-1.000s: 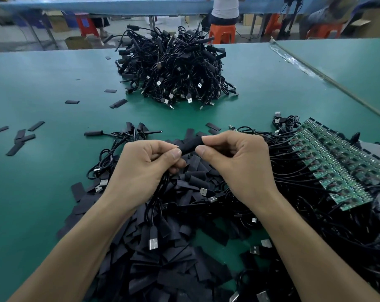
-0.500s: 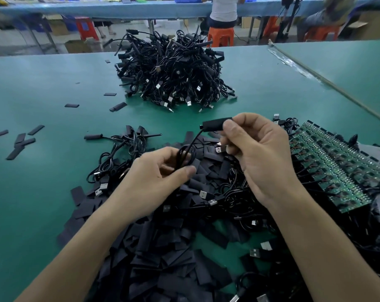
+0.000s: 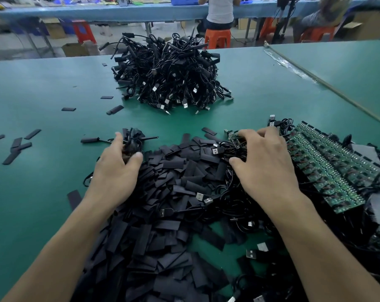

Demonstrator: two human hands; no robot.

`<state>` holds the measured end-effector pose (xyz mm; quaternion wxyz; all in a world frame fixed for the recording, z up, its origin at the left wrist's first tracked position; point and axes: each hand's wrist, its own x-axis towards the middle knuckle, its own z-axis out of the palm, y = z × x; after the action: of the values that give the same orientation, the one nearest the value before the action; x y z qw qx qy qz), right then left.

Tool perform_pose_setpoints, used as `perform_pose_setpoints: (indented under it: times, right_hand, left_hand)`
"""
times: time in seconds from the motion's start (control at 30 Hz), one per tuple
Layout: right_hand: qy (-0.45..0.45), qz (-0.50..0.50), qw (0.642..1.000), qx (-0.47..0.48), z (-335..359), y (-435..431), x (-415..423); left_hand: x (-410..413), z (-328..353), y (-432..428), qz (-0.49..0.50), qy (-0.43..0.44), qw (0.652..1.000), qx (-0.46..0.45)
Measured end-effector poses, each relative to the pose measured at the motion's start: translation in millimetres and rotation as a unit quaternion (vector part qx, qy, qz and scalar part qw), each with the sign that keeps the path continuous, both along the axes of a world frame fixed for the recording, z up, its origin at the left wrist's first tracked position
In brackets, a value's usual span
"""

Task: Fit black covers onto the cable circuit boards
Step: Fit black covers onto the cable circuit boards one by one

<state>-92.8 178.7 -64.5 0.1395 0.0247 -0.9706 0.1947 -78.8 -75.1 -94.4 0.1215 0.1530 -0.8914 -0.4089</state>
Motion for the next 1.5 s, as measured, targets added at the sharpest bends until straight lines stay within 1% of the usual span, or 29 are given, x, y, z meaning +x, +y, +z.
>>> perform_pose_setpoints:
  times: [0.07, 0.13, 0.27, 0.37, 0.43, 0.57, 0.63, 0.73, 0.87, 0.93, 1.0, 1.1, 1.17, 1.23, 1.33, 1.43, 1.5]
  right_hand:
    - [-0.018, -0.005, 0.999, 0.031, -0.5, 0.1, 0.3]
    - [-0.014, 0.002, 0.999, 0.051, -0.6, -0.3, 0.9]
    - [0.003, -0.009, 0.999, 0.037, 0.0, -0.4, 0.2]
    - [-0.012, -0.031, 0.998, 0.046, 0.2, 0.1, -0.5]
    - [-0.03, -0.027, 0.997, 0.071, 0.8, -0.6, 0.4]
    - [-0.083, -0.021, 0.988, 0.127, 3.9, -2.8, 2.3]
    - [-0.093, -0.023, 0.986, 0.137, 4.1, -3.5, 2.8]
    - [-0.087, -0.028, 0.988, 0.128, 2.8, -4.1, 3.4]
    - [-0.05, -0.028, 0.992, 0.115, -0.9, -4.1, 1.9]
    - [-0.018, -0.014, 0.997, 0.073, -3.1, -2.3, 0.6]
    - [0.034, 0.006, 0.999, -0.013, -0.9, 0.2, -1.1]
    - [0.115, 0.065, 0.982, -0.138, 12.3, 1.6, 0.5]
    - [0.135, 0.125, 0.965, -0.184, 21.2, -3.7, 5.9]
    - [0.107, 0.183, 0.958, -0.192, 23.3, -12.9, 12.3]
    - [0.042, 0.258, 0.94, -0.218, 17.8, -25.7, 18.2]
    - [-0.009, 0.321, 0.909, -0.266, 15.1, -27.7, 18.4]
    - [-0.029, 0.346, 0.893, -0.286, 14.3, -26.5, 16.8]
  left_hand:
    - [1.3, -2.4, 1.3, -0.009, -0.012, 0.999, -0.032]
    - [2.9, -1.6, 2.9, -0.007, -0.008, 0.997, -0.071]
    - [11.4, 8.6, 15.1, -0.011, 0.057, 0.995, -0.082]
    - [17.0, 15.0, 25.7, -0.052, 0.089, 0.994, -0.036]
    - [18.6, 16.5, 31.2, -0.074, 0.091, 0.993, -0.001]
    - [21.6, 19.0, 37.3, -0.102, 0.092, 0.99, 0.035]
    - [22.0, 19.1, 38.3, -0.117, 0.083, 0.988, 0.053]
    - [22.0, 18.2, 39.9, -0.133, 0.072, 0.987, 0.06]
    - [22.5, 17.7, 41.2, -0.142, 0.071, 0.985, 0.069]
    - [23.1, 18.2, 42.5, -0.146, 0.073, 0.984, 0.073]
    - [23.7, 19.0, 43.6, -0.152, 0.073, 0.982, 0.078]
    - [25.5, 22.1, 46.6, -0.171, 0.077, 0.977, 0.099]
    - [27.6, 25.2, 49.7, -0.199, 0.085, 0.965, 0.145]
    - [29.6, 28.9, 53.4, -0.223, 0.099, 0.952, 0.187]
    - [30.4, 32.8, 57.7, -0.237, 0.136, 0.943, 0.19]
    - [27.8, 30.8, 55.5, -0.208, 0.159, 0.944, 0.202]
    - [27.2, 30.6, 54.0, -0.196, 0.154, 0.939, 0.238]
